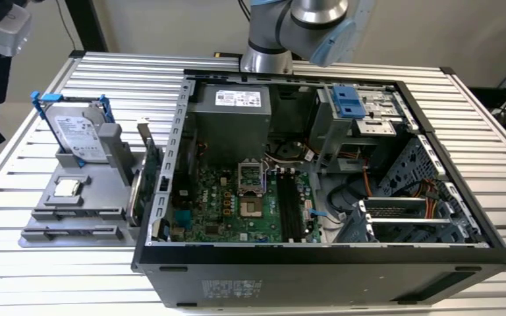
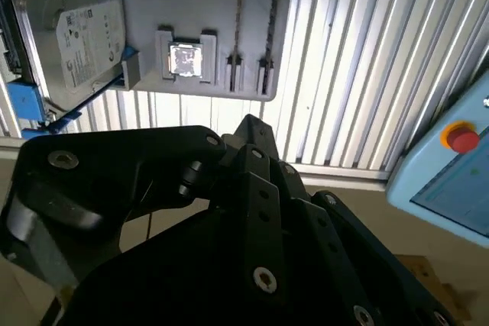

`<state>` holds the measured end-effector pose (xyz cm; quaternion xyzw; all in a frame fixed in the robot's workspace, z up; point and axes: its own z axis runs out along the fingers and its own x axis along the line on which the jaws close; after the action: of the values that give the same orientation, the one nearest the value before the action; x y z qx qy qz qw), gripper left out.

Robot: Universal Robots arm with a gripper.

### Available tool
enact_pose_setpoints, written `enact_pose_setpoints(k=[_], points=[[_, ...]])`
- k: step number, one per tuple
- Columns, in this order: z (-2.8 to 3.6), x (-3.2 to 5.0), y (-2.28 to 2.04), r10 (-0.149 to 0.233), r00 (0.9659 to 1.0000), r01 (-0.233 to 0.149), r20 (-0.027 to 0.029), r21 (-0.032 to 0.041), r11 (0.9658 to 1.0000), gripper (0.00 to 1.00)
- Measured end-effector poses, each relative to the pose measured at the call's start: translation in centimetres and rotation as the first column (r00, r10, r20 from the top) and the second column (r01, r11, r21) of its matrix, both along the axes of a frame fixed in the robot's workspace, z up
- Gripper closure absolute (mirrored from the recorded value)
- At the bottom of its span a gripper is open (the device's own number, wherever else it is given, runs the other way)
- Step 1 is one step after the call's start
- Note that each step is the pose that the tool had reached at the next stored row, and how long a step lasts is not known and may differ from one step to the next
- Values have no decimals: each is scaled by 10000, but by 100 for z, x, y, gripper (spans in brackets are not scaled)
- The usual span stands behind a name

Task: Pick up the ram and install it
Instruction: 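Pick up the ram and move it above insertion slot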

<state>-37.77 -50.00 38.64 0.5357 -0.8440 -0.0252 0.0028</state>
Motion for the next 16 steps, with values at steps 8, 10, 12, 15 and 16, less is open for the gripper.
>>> enact_pose_setpoints(k=[8,10,12,15,16], points=[[-2,1,0,1199,9927,-1198,145,-103,9927,100],[-3,0,0,1546,9879,-1545,147,-104,9879,100],[-5,0,0,1906,9815,-1904,164,-108,9816,100],[-7,0,0,2444,9695,-2442,196,-115,9697,100],[-8,0,0,2618,9649,-2616,204,-118,9651,100]])
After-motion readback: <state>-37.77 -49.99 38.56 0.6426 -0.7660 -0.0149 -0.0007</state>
